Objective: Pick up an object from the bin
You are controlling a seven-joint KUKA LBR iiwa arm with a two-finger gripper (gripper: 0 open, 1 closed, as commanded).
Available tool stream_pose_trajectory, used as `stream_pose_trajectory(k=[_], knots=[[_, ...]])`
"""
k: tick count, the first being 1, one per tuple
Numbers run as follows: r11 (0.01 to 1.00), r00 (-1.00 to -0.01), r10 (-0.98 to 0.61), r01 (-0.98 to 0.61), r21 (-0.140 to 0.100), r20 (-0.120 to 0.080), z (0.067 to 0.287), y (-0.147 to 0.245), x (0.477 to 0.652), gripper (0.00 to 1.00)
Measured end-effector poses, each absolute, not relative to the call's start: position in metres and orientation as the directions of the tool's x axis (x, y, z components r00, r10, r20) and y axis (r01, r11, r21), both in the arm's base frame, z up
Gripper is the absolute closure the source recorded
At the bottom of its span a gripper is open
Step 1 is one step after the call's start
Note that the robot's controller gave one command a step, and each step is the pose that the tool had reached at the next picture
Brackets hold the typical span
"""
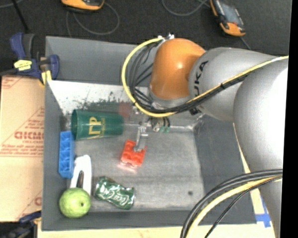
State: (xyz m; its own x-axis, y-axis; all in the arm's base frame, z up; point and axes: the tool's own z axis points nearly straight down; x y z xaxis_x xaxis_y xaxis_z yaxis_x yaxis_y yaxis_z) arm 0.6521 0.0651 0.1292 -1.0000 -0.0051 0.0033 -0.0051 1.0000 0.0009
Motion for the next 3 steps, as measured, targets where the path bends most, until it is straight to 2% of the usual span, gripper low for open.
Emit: stream_pose_trajectory(k=[1, 2, 3], knots=[[1.0, -1.0, -0.004, -0.004, 0.001, -0.004, 0.134, 0.065, 0.654, 0.0], [0.998, -0.998, -0.069, -0.069, 0.0, -0.014, 0.113, 0.054, 0.631, 0.0], [0.994, -0.994, -0.106, -0.106, -0.001, -0.003, 0.075, 0.036, 0.608, 0.0]])
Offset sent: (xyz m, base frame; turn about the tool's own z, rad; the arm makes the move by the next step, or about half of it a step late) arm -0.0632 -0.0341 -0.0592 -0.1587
